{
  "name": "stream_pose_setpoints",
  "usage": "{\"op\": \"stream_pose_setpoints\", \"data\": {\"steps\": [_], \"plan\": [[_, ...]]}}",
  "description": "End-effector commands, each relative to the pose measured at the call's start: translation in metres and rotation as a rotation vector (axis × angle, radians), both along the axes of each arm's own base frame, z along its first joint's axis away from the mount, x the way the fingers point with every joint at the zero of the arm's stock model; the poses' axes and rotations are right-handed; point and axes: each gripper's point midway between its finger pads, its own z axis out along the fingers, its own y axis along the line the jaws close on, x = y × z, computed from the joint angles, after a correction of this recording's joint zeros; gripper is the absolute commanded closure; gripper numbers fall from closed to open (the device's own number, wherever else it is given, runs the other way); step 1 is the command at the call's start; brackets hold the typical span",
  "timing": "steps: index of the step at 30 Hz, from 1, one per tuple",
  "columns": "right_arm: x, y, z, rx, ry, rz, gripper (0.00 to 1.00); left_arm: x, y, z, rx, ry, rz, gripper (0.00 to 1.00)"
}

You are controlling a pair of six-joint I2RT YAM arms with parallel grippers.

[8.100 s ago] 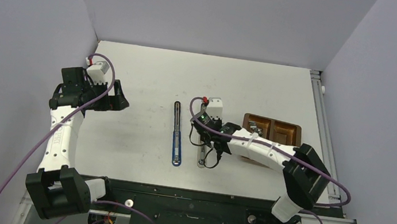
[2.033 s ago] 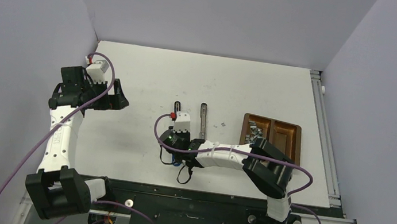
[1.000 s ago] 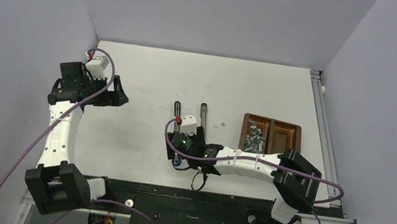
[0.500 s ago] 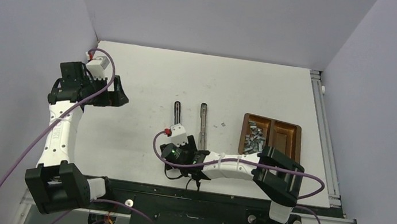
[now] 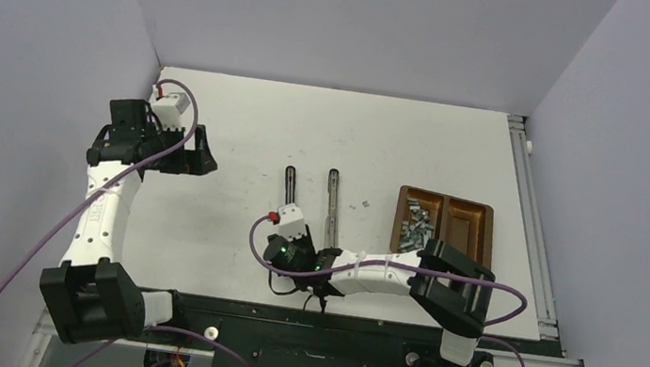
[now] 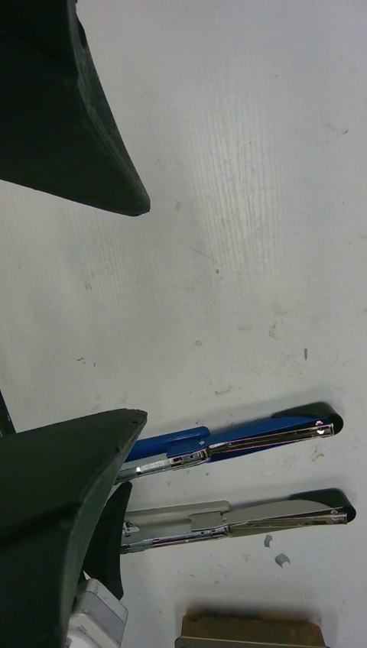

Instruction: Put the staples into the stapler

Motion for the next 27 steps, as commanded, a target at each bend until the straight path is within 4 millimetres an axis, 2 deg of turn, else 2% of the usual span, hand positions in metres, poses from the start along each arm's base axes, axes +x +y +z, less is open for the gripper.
{"op": "stream_pose_setpoints", "data": {"steps": [1, 5, 11, 17, 21, 27], "plan": [[-0.001, 0.005, 0.001, 0.021, -0.024, 0.007, 0.58, 0.012, -0.002, 0.013, 0.043, -0.053, -0.031, 0.04], [-0.002, 0.002, -0.004, 0.017, -0.018, 0.004, 0.62, 0.014, -0.007, 0.015, 0.037, -0.074, -0.048, 0.04], [-0.004, -0.004, -0.006, 0.014, -0.025, 0.004, 0.81, 0.016, -0.017, 0.017, 0.039, -0.120, -0.088, 0.04], [-0.008, -0.016, -0.004, 0.009, -0.037, 0.019, 0.91, 0.017, -0.028, 0.012, 0.044, -0.148, -0.185, 0.04], [-0.009, -0.021, 0.000, 0.030, -0.051, 0.031, 0.91, 0.015, -0.041, -0.004, 0.071, -0.145, -0.294, 0.04], [-0.020, -0.029, 0.007, 0.039, -0.055, 0.070, 0.91, -0.007, -0.074, -0.052, 0.277, -0.167, -0.700, 0.04]]}}
